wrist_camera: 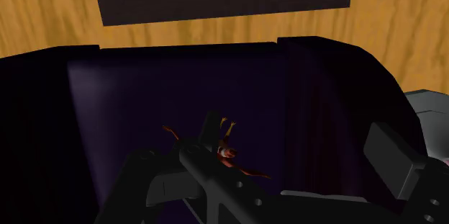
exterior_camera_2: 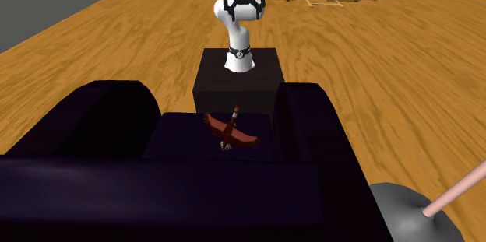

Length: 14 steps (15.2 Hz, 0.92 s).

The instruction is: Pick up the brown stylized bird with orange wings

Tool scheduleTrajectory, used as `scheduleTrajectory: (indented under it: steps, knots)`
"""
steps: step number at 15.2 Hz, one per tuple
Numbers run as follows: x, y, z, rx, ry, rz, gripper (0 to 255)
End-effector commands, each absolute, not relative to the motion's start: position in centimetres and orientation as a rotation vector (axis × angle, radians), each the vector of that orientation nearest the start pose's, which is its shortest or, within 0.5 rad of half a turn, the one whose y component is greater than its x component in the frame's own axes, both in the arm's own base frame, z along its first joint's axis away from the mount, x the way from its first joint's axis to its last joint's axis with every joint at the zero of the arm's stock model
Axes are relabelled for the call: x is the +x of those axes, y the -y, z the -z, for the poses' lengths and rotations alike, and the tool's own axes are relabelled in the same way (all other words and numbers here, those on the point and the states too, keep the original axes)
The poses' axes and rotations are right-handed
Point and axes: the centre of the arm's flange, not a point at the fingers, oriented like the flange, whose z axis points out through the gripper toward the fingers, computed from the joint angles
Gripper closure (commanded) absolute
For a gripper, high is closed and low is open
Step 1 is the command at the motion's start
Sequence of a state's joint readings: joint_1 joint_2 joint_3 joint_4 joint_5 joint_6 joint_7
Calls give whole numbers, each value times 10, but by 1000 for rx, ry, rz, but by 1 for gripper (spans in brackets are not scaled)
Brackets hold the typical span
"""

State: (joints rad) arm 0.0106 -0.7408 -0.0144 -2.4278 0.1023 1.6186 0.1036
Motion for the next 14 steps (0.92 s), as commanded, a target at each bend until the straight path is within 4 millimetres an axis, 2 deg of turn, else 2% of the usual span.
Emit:
scheduleTrajectory:
  steps: [1,14]
  knots:
    - [319,-8,-547,-3027,-169,-113,0]
    - [424,10,-415,-3116,171,-124,0]
